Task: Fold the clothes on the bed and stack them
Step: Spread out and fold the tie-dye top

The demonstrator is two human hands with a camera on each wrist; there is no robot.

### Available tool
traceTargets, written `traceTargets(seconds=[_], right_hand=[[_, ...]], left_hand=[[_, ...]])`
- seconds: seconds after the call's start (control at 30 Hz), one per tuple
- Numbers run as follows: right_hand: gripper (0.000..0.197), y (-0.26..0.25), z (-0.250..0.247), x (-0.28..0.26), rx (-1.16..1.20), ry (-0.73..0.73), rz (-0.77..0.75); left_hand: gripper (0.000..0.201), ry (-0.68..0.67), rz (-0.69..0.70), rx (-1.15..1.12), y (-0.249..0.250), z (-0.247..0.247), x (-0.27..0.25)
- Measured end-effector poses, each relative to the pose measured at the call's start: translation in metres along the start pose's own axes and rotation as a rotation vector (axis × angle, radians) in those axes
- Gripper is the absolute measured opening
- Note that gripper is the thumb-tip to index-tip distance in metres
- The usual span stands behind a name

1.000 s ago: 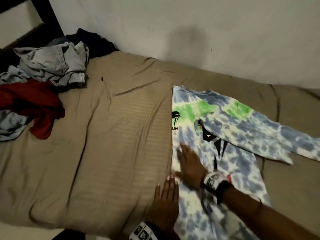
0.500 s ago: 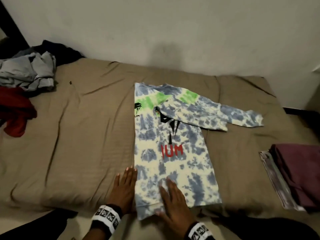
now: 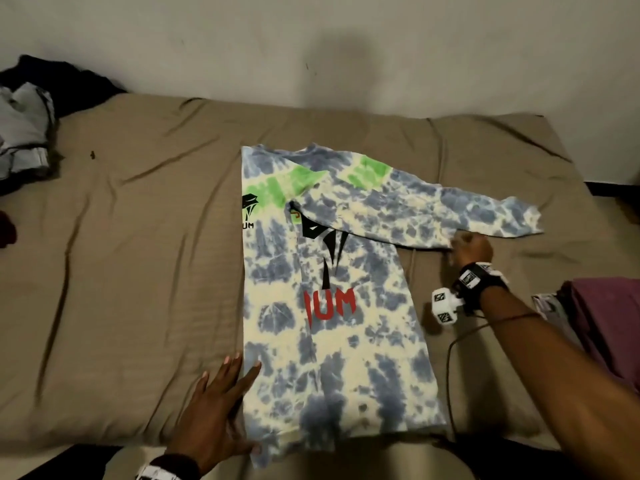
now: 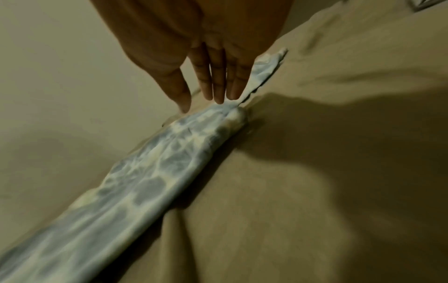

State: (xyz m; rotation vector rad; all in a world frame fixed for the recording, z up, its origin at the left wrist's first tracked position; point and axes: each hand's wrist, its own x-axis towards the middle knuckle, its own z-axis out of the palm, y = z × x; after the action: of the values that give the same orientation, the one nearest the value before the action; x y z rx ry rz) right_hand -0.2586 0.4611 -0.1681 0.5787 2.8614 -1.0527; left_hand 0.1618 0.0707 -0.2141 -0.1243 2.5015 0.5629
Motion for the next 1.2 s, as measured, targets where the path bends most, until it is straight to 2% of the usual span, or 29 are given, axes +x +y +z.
traceTargets(seconds=[0.07, 0.13, 0.23, 0.3, 0.33, 0.37, 0.4, 0.47, 0.5, 0.57, 0.63, 0.7, 0.73, 0.8, 0.9, 0.97, 1.03, 1.07, 1.17, 1.2], right_hand=[[0.04, -0.006, 0.012, 0.034, -0.034, 0.009, 0.01], [0.057, -0.006, 0.026, 0.057, -0.137, -0.046, -0.005], [0.075, -0.008, 0.048, 0.072, -0.347, -0.093, -0.018], [0.079, -0.011, 0.049, 0.078, -0.299, -0.121, 0.04], [0.081, -0.014, 0.047, 0.081, -0.271, -0.147, 0.07], [0.082, -0.018, 0.043, 0.081, -0.248, -0.172, 0.107], [0.079, -0.022, 0.039, 0.081, -0.228, -0.187, 0.128], [0.056, -0.034, 0.028, 0.072, -0.174, -0.232, 0.142], [0.041, -0.042, 0.022, 0.062, -0.148, -0.257, 0.14], [0.022, -0.06, 0.01, 0.045, -0.097, -0.285, 0.12], [0.019, -0.084, -0.004, 0.023, -0.036, -0.311, 0.072], [0.022, -0.106, -0.023, -0.001, 0.1, -0.311, 0.036], [0.022, -0.119, -0.034, -0.013, 0.225, -0.297, 0.018], [0.027, -0.144, -0.055, -0.033, 0.431, -0.252, -0.009], [0.022, -0.187, -0.086, -0.071, 0.558, -0.199, -0.177], [0.02, -0.207, -0.096, -0.102, 0.613, -0.245, -0.334], [0.022, -0.214, -0.094, -0.133, 0.574, -0.288, -0.492], [0.022, -0.212, -0.09, -0.149, 0.522, -0.29, -0.55], [0.023, -0.189, -0.057, -0.203, 0.275, -0.236, -0.745], [0.025, -0.176, -0.041, -0.226, 0.178, -0.207, -0.841]], left_hand=[[0.129, -0.04, -0.023, 0.017, 0.004, -0.004, 0.005], [0.125, -0.046, -0.014, 0.065, 0.005, -0.003, 0.009], [0.101, 0.034, -0.027, 0.2, -0.005, 0.007, 0.02], [0.079, 0.145, -0.051, 0.223, -0.008, 0.021, 0.026], [0.077, 0.154, -0.053, 0.212, -0.007, 0.022, 0.028], [0.079, 0.13, -0.055, 0.191, -0.003, 0.018, 0.027], [0.091, 0.082, -0.072, 0.13, 0.001, 0.014, 0.027], [0.135, 0.054, -0.135, 0.062, 0.01, 0.016, 0.027], [0.147, 0.08, -0.152, 0.066, 0.011, 0.018, 0.023], [0.156, 0.129, -0.125, 0.116, 0.004, 0.025, 0.015], [0.159, 0.008, -0.136, 0.122, 0.005, 0.024, 0.02], [0.146, -0.051, -0.081, 0.158, 0.007, -0.005, 0.024], [0.132, -0.061, -0.057, 0.126, 0.009, -0.013, 0.022], [0.115, -0.169, -0.055, 0.05, 0.011, -0.023, 0.015], [0.127, -0.143, -0.057, -0.047, 0.015, -0.032, 0.006], [0.129, -0.116, -0.075, -0.145, 0.017, -0.039, 0.001], [0.127, -0.027, -0.091, -0.258, 0.022, -0.046, -0.003], [0.125, 0.063, -0.104, -0.357, 0.025, -0.05, -0.005], [0.102, 0.347, -0.147, -0.945, 0.033, -0.06, 0.005], [0.094, 0.379, -0.145, -1.154, 0.04, -0.067, 0.008]])
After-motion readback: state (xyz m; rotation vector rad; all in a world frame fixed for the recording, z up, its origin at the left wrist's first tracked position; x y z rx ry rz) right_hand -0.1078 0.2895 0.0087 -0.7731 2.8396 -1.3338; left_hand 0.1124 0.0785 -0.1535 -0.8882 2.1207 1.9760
